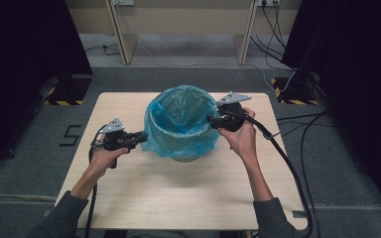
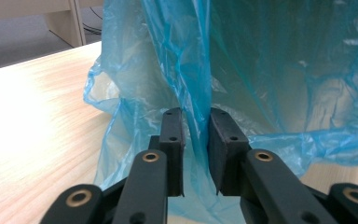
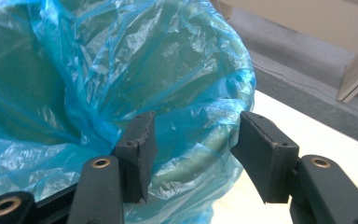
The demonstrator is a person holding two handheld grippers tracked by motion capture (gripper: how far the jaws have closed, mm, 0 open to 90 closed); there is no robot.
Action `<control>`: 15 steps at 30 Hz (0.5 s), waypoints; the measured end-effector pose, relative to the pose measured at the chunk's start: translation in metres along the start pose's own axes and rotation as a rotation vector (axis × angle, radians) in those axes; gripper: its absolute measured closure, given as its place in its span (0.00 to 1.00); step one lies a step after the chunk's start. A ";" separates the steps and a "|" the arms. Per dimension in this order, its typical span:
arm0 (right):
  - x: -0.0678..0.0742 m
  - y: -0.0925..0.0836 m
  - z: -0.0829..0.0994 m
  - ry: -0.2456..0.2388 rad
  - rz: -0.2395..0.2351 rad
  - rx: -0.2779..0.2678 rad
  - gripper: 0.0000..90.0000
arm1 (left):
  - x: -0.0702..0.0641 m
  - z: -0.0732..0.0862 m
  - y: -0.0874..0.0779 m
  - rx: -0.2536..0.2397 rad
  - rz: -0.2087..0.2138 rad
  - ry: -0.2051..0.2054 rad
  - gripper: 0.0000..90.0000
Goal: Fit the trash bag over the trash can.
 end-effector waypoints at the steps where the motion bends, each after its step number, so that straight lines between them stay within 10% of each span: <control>1: -0.002 0.001 0.000 0.008 -0.009 -0.002 0.51 | 0.001 0.001 -0.001 0.007 -0.006 0.004 0.82; 15: -0.005 -0.017 -0.002 0.032 0.004 -0.055 0.42 | -0.010 -0.014 -0.036 -0.071 -0.058 0.026 0.42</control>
Point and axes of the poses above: each handheld gripper's, and its own axes: y roughly forward along the jaws, z roughly out of its underside, x roughly to its left, the point moved 1 cm from there along y, roughly forward along the jaws, and after that the axes turned 12 degrees about x, right-handed, at the moved point
